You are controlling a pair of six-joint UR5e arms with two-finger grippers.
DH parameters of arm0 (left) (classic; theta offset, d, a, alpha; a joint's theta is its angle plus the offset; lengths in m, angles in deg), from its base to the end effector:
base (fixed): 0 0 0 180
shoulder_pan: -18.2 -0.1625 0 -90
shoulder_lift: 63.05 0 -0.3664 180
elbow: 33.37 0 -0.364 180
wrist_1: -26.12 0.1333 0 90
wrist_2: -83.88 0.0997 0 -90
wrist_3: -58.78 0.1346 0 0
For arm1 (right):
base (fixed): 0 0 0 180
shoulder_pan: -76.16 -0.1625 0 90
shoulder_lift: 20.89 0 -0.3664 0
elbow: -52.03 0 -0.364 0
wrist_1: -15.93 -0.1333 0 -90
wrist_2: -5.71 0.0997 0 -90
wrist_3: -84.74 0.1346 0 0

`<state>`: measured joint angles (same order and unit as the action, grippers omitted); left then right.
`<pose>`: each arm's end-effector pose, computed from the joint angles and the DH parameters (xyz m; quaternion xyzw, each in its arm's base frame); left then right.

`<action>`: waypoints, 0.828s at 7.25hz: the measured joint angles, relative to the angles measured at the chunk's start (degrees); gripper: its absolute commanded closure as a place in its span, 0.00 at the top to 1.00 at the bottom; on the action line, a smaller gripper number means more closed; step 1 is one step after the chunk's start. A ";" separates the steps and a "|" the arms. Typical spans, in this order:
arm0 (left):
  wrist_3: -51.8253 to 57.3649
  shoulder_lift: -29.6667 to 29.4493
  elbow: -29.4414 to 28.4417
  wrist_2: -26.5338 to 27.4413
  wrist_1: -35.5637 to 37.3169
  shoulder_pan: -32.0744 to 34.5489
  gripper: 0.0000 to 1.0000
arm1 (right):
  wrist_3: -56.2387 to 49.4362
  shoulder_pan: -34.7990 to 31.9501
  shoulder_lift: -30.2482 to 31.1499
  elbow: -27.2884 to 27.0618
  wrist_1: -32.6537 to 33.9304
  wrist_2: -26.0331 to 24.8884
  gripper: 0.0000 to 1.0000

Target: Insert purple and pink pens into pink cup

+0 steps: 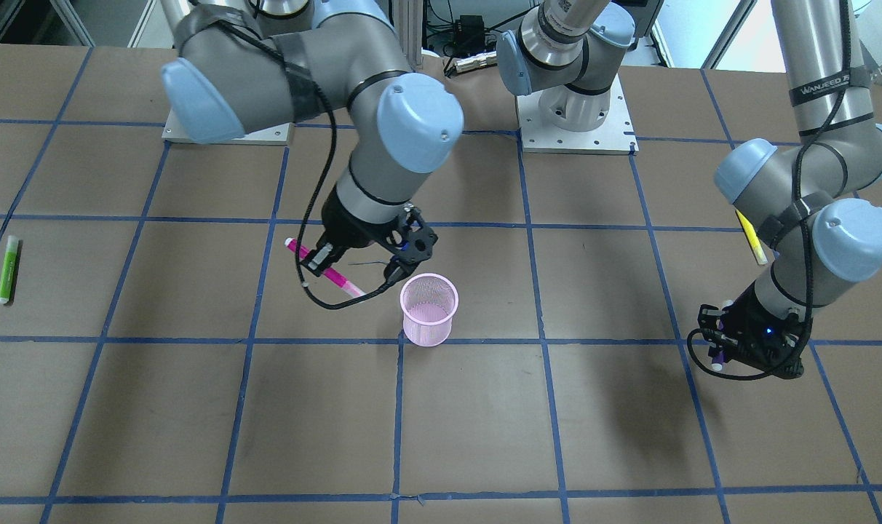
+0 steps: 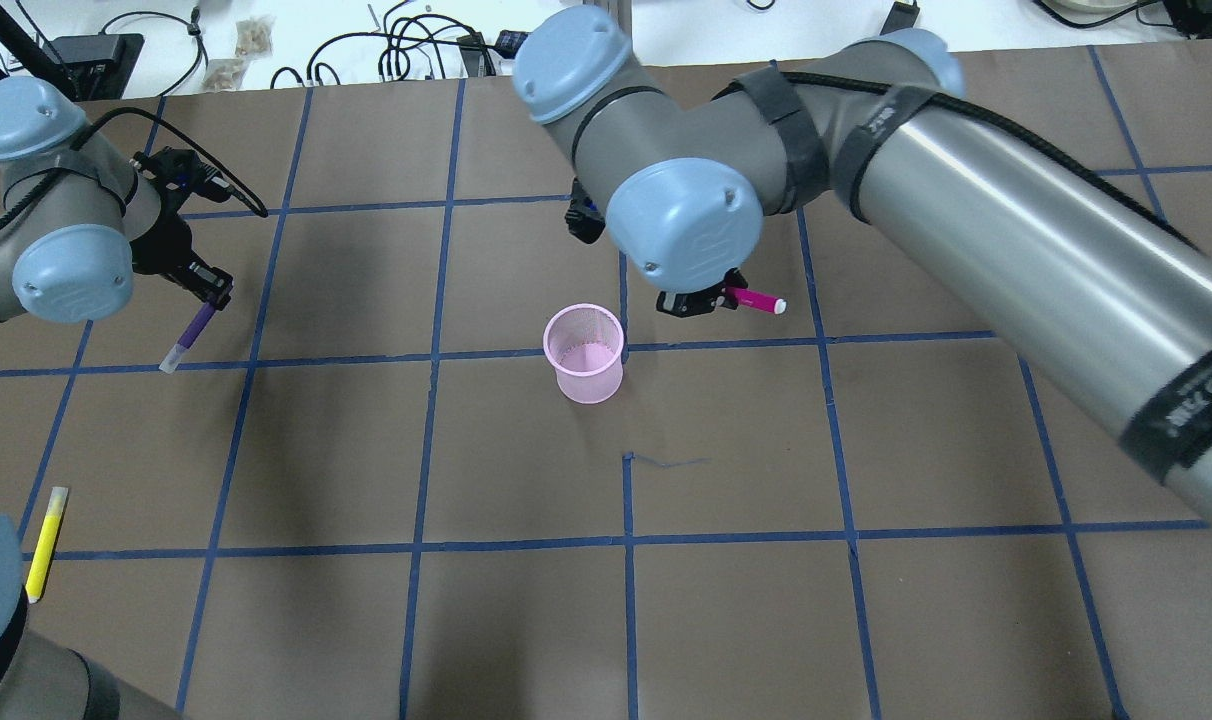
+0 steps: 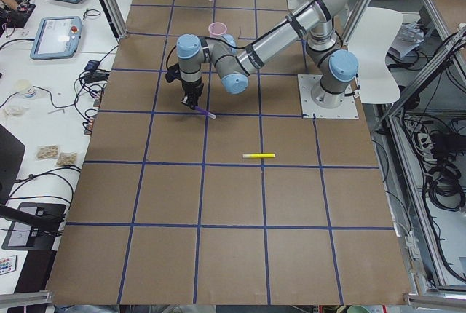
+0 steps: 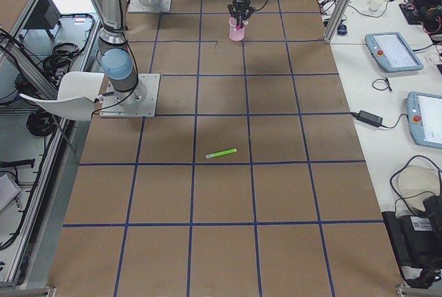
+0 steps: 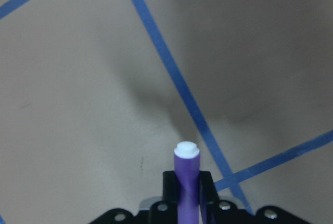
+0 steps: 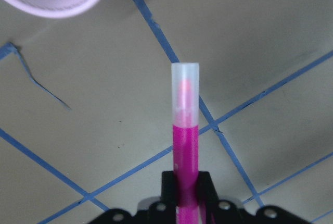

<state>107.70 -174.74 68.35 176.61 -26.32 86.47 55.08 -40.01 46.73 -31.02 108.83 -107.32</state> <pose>0.0852 -0.5564 0.1757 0.2340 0.9713 -0.0158 0.0404 0.3197 -0.4678 0.2619 0.4752 -0.8505 -0.1129 0.1951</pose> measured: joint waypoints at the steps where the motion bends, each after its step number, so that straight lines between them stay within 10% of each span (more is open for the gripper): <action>1: -0.21 0.13 -0.03 -0.19 -0.09 0.30 0.00 | 3.33 -2.80 -2.34 2.69 -2.24 -0.25 0.00; 6: -0.37 0.06 -0.03 -0.40 -0.20 0.43 0.00 | 11.42 -7.41 -10.03 6.65 -3.70 0.36 0.00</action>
<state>107.32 -174.67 68.33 176.21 -26.52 86.90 66.50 -47.42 36.71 -24.38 105.13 -106.96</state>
